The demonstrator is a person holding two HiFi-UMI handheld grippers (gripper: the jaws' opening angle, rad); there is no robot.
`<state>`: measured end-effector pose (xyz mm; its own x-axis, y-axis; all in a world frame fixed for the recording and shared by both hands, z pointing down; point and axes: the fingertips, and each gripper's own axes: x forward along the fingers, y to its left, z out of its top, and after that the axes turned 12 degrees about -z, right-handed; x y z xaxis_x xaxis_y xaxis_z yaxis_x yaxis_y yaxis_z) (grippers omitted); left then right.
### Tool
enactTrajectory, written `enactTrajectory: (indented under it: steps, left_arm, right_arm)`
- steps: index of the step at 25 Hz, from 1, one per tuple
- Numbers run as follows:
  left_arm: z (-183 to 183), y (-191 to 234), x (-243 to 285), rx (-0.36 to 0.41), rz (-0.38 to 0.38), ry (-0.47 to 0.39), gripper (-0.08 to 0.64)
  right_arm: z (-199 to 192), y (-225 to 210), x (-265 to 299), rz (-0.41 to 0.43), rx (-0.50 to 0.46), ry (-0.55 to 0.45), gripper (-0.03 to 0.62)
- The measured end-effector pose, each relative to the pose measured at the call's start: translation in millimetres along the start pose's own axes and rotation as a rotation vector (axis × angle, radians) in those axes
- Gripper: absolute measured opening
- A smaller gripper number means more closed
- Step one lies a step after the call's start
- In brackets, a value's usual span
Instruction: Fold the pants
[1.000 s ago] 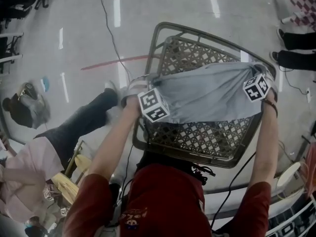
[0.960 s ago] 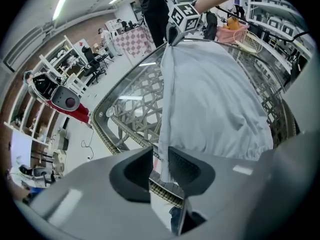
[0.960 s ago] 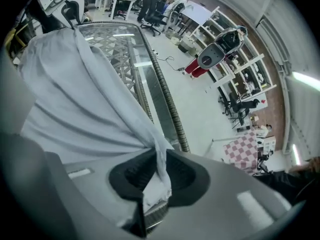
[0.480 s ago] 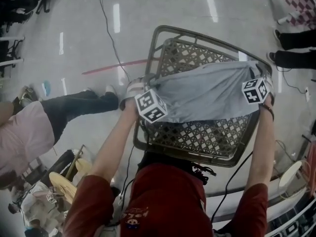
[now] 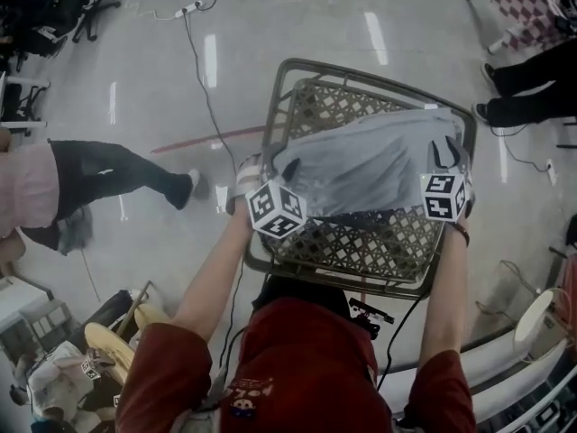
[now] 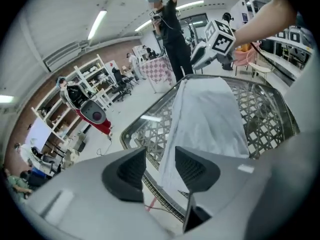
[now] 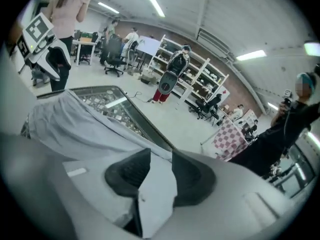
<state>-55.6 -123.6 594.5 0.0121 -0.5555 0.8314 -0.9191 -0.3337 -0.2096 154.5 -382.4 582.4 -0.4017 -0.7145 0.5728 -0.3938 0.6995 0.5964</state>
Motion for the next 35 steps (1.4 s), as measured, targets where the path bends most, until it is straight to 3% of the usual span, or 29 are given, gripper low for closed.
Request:
enactTrajectory:
  steps: [6, 11, 16, 20, 25, 29, 32, 35]
  left_arm:
    - [33.0, -18.6, -56.8, -0.077, 0.141, -0.249, 0.193]
    - [62.6, -46.0, -112.6, -0.152, 0.211, -0.474, 0.193]
    - [83.2, -90.2, -168.0, -0.201, 0.242, -0.655, 0.192]
    - [91.3, -129.7, -206.7, -0.240, 0.254, -0.764, 0.189]
    - [94.1, -182.6, -261.1, -0.257, 0.273, -0.909, 0.133]
    - [95.6, -218.5, -293.1, -0.282, 0.293, -0.966, 0.076]
    - [88.9, -237.4, -309.6, -0.273, 0.292, -0.969, 0.016]
    - [85.0, -246.2, -323.9, -0.266, 0.291, -0.964, 0.006]
  right_arm:
    - [20.6, -0.2, -100.2, -0.076, 0.237, -0.135, 0.124]
    - [33.1, 7.7, -186.5, -0.083, 0.393, -0.246, 0.124]
    - [42.3, 12.6, -275.3, -0.101, 0.524, -0.389, 0.124]
    - [39.7, 22.6, -337.4, -0.127, 0.576, -0.482, 0.124]
    - [15.9, 24.5, -410.3, -0.180, 0.700, -0.561, 0.124]
    - [-13.6, 18.7, -451.3, -0.200, 0.748, -0.580, 0.092]
    - [-25.9, 21.3, -473.7, -0.200, 0.781, -0.581, 0.030]
    - [-27.9, 24.7, -487.8, -0.190, 0.787, -0.589, 0.002]
